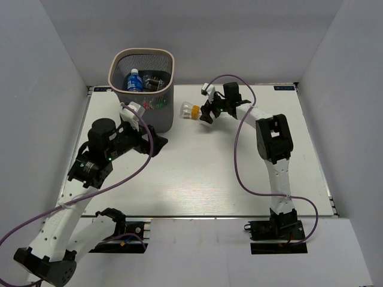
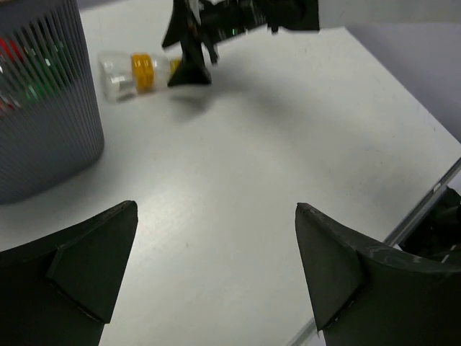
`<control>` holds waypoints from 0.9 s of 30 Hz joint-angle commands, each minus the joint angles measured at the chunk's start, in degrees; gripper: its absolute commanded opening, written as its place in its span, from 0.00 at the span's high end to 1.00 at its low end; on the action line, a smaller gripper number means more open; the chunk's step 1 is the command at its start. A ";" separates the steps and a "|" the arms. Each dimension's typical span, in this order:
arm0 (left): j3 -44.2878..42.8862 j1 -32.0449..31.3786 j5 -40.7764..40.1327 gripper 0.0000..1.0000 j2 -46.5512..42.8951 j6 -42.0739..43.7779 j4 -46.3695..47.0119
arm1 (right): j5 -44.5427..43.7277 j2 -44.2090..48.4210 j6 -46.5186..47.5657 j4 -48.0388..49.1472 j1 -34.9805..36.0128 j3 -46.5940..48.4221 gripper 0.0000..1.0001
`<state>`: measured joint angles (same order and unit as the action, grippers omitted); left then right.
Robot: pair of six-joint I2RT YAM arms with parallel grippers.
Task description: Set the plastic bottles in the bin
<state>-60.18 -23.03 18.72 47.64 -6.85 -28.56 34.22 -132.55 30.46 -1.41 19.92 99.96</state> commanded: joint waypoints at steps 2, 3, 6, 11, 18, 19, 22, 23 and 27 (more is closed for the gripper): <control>2.00 0.00 0.97 0.00 0.34 -3.26 -0.80 | -4.24 -2.97 0.83 2.20 0.90 5.85 0.10; 1.48 0.00 0.97 0.00 1.22 -3.26 -0.80 | -4.25 -3.15 0.66 2.37 0.73 5.94 0.10; 1.47 0.00 1.49 0.00 2.80 -2.11 -1.33 | -3.90 -4.03 0.65 2.90 1.08 7.08 0.10; 1.47 0.00 2.72 0.00 3.34 -2.11 -1.33 | -0.91 -9.64 1.71 -1.66 2.22 15.58 0.10; 4.46 0.00 2.20 0.00 -0.26 -4.49 -3.96 | 0.49 -13.17 9.94 -7.01 4.60 20.45 0.10; 4.46 0.00 2.20 0.00 -0.26 -4.49 -3.96 | 1.02 -12.91 11.62 -9.20 4.95 20.53 0.10; 4.99 0.00 1.68 0.00 -0.79 -4.49 -4.58 | 2.34 -11.42 22.94 -14.66 5.56 18.70 0.12; 5.51 0.00 1.67 0.00 -1.49 -5.01 -4.58 | 2.43 -10.72 25.76 -16.50 6.00 16.43 0.20; 6.66 0.00 1.67 0.00 -3.33 -5.72 -4.58 | 4.10 -8.08 28.08 -16.70 6.44 10.96 0.50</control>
<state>-54.33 -23.03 20.18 46.17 -11.44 -32.60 36.38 -142.63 51.96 -11.25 25.82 114.85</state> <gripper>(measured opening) 0.998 0.549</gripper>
